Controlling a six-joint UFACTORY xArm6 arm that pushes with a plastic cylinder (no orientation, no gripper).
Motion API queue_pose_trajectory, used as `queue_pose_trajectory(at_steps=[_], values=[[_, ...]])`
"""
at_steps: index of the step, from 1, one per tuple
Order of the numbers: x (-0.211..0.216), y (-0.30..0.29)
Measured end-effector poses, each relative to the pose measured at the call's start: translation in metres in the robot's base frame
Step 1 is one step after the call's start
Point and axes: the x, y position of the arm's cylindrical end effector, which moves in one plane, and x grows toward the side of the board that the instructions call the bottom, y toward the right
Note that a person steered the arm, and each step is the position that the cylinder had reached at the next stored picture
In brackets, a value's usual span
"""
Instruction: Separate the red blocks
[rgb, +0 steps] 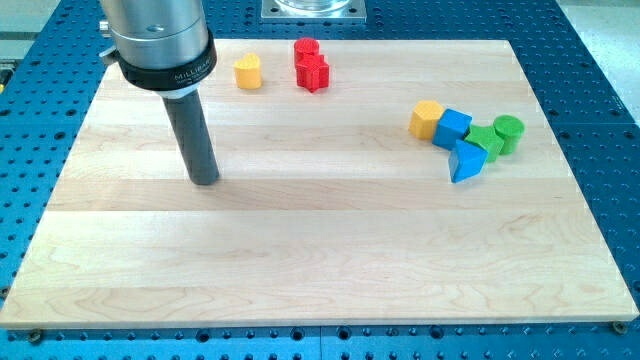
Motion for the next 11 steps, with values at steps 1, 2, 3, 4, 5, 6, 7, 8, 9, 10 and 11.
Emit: queue_pose_trajectory(at_steps=[1, 2, 3, 4, 5, 6, 7, 8, 9, 10, 11], values=[[0.000, -0.001], [0.000, -0.001], [-0.013, 0.005], [-0.051, 0.073], [-0.079, 0.160], [-0.154, 0.199], [-0.198, 0.196], [-0.196, 0.165], [-0.193, 0.133], [-0.180, 0.106], [-0.153, 0.106]])
